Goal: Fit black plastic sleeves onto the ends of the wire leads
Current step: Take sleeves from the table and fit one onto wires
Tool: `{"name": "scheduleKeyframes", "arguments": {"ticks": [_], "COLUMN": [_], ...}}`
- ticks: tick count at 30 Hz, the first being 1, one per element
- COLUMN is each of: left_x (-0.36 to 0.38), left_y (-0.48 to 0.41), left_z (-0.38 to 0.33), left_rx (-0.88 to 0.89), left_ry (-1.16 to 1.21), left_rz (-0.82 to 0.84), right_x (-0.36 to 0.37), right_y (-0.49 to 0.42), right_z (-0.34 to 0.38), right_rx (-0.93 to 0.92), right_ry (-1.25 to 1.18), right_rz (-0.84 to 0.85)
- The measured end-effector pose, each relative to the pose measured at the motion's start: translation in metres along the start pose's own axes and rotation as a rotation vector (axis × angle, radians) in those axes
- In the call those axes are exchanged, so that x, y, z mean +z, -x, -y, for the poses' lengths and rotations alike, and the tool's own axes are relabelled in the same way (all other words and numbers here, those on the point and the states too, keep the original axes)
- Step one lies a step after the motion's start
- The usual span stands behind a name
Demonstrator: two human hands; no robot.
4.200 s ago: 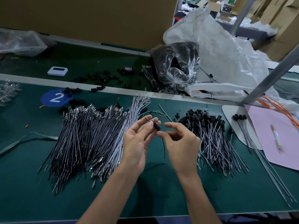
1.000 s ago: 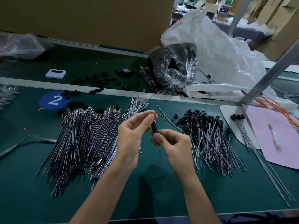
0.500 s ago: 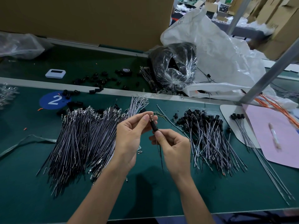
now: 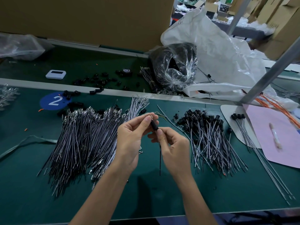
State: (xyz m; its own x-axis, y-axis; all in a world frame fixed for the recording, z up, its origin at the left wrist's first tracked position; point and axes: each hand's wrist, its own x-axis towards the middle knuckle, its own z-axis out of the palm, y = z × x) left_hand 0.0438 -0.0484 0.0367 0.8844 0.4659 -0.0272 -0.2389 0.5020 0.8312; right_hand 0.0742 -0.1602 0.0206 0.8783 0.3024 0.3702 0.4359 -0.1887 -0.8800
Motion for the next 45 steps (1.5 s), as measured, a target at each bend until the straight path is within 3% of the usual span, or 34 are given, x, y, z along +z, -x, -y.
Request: {"name": "scheduleKeyframes", "arguments": {"ticks": [22, 34, 45], "left_x": [0.003, -0.003, -0.012], "left_y": [0.001, 0.000, 0.002], "left_z": [-0.004, 0.001, 0.000], "left_rx": [-0.041, 0.093, 0.064], "left_ry": [0.065, -0.046, -0.053], "left_rz": [0.020, -0.034, 0.153], "right_x": [0.001, 0.000, -0.001], "right_y": [-0.002, -0.001, -0.004], "right_z": [-0.001, 0.005, 0.006], "right_rx": [-0.047, 0.023, 0.033], "right_ry": [0.100, -0.023, -0.081], "right_rz": [0.046, 0.058, 0.031]}}
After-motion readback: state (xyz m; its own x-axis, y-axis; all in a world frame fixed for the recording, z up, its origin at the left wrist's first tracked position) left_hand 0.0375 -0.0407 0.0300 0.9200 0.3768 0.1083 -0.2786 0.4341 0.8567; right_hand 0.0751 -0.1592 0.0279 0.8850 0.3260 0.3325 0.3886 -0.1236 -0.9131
